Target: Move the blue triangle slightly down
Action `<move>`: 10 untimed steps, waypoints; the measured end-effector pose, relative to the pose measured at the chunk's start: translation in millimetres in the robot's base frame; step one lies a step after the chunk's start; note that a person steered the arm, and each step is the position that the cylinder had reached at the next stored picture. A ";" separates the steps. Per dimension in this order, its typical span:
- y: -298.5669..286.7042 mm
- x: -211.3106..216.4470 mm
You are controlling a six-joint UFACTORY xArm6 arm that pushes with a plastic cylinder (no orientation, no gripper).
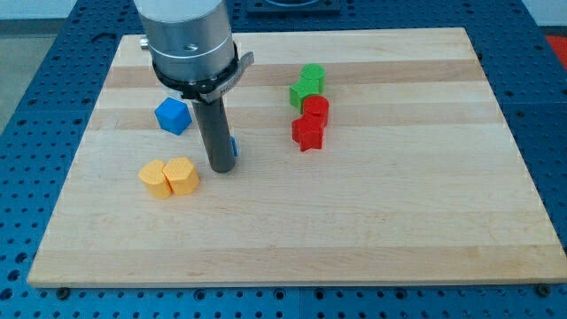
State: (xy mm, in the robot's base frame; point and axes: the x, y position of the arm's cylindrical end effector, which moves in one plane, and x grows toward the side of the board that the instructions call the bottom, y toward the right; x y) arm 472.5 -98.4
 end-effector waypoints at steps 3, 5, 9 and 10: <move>-15.8 0.0; -21.2 9.0; -14.2 -9.9; 8.5 -9.9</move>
State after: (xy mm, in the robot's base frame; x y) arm 462.6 -89.9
